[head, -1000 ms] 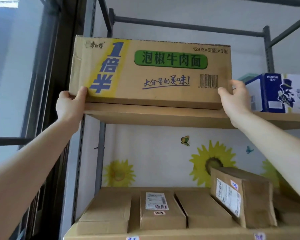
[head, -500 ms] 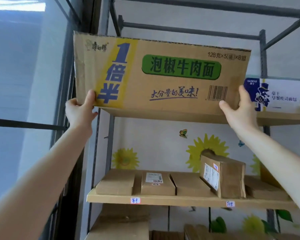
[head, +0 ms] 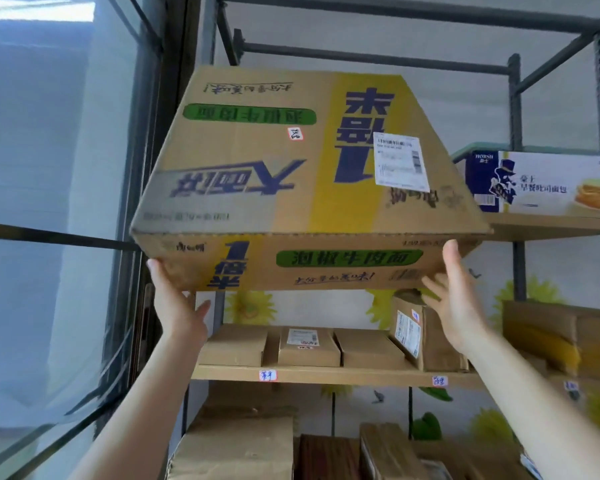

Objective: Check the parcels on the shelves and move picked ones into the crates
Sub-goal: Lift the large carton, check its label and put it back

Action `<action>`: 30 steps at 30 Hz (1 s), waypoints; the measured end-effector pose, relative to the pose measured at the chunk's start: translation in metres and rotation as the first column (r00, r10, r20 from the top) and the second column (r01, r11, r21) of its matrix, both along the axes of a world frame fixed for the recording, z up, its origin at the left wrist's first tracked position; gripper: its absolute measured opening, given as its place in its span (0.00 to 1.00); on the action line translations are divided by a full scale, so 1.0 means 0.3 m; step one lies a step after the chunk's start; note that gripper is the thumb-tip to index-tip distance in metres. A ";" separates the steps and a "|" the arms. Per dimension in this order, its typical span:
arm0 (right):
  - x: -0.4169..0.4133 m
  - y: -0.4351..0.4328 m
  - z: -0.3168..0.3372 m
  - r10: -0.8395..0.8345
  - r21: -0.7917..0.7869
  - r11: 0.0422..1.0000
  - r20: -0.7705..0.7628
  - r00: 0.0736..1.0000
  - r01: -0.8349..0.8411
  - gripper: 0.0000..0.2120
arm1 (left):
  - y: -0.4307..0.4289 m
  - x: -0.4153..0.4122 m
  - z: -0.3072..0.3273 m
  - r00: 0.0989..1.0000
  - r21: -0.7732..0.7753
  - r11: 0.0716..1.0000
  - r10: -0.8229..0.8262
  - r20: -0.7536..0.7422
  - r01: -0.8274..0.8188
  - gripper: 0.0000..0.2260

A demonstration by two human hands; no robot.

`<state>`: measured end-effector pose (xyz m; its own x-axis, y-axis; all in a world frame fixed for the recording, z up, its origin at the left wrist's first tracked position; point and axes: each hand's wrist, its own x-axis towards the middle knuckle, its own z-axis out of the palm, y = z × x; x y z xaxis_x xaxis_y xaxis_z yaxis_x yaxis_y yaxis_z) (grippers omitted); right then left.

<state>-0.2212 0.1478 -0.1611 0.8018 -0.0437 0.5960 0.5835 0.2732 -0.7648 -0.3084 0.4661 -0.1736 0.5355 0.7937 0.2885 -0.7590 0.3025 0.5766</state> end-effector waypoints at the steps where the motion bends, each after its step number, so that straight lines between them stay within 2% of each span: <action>1: -0.002 -0.004 -0.010 0.055 0.049 0.997 -0.024 0.998 -0.054 0.54 | -0.003 0.000 -0.021 0.999 -0.023 0.998 -0.051 0.002 0.051 0.29; 5: -0.002 -0.014 -0.061 0.217 0.166 0.965 -0.082 0.973 -0.201 0.44 | -0.018 0.007 -0.093 0.996 -0.084 0.993 -0.089 -0.026 0.087 0.32; 8: 0.001 -0.011 -0.105 0.229 0.253 0.944 -0.049 0.972 -0.210 0.36 | -0.015 -0.001 -0.111 0.995 -0.119 0.988 -0.103 -0.017 0.100 0.28; 13: -0.005 0.013 -0.171 0.236 0.369 0.903 0.003 0.972 -0.220 0.22 | -0.012 -0.027 -0.127 0.980 -0.219 0.960 -0.151 0.130 0.177 0.23; 17: -0.003 0.035 -0.211 0.230 0.419 0.883 0.009 0.973 -0.213 0.11 | -0.018 -0.042 -0.162 0.938 -0.180 0.942 -0.231 0.257 0.282 0.28; 21: 0.004 0.044 -0.236 0.219 0.434 0.878 0.011 0.976 -0.202 0.15 | -0.020 -0.050 -0.183 0.920 -0.143 0.937 -0.268 0.285 0.318 0.34; 27: 0.001 0.049 -0.234 0.183 0.403 0.898 0.029 0.983 -0.179 0.19 | -0.010 -0.052 -0.169 0.932 -0.154 0.941 -0.257 0.257 0.302 0.34; 30: -0.001 0.048 -0.225 0.106 0.335 0.936 0.032 0.994 -0.111 0.24 | -0.009 -0.056 -0.154 0.943 -0.135 0.955 -0.228 0.244 0.265 0.34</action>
<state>-0.2215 0.1620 -0.2286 0.8051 -0.1567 0.5721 0.5453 0.5751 -0.6098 -0.3251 0.4636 -0.2198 0.6571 0.6913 0.3006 -0.7518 0.5723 0.3275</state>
